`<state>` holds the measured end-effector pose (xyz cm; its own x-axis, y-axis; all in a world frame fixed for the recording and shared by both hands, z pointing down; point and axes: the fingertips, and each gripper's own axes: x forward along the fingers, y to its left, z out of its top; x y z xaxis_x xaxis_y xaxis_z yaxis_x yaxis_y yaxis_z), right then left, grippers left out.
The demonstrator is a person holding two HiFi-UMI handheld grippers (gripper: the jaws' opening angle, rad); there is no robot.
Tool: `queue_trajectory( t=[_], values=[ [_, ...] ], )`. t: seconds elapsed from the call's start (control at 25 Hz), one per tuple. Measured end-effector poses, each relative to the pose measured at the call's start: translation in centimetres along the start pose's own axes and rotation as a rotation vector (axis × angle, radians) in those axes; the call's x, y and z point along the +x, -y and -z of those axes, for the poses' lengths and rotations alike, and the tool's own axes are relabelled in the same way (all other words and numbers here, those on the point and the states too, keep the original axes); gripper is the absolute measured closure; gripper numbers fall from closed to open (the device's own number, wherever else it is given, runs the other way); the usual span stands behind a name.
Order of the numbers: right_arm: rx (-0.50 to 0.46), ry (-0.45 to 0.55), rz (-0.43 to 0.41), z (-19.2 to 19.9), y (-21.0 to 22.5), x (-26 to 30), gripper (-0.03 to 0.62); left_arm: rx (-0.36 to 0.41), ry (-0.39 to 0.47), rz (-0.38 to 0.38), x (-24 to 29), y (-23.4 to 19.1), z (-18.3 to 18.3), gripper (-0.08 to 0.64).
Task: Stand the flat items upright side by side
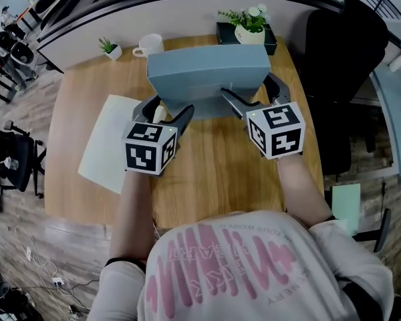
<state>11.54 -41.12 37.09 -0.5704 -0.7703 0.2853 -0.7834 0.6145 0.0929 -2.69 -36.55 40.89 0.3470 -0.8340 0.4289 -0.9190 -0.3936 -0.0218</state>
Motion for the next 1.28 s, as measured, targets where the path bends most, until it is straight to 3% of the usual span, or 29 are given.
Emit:
queue_trajectory(
  t=[0.28, 0.88, 1.28],
  values=[
    [0.054, -0.022, -0.015, 0.4, -0.9, -1.0, 0.139, 0.0, -0.011, -0.013, -0.9, -0.2, -0.8, 0.219],
    [0.049, -0.055, 0.0, 0.6, -3.1, -3.3, 0.137, 0.021, -0.107, -0.013, -3.1, 0.9, 1.8, 0.23],
    [0.045, -0.063, 0.003, 1.1, -3.2, -3.8, 0.144, 0.078, -0.057, 0.001, -3.5, 1.0, 2.0, 0.224]
  ],
)
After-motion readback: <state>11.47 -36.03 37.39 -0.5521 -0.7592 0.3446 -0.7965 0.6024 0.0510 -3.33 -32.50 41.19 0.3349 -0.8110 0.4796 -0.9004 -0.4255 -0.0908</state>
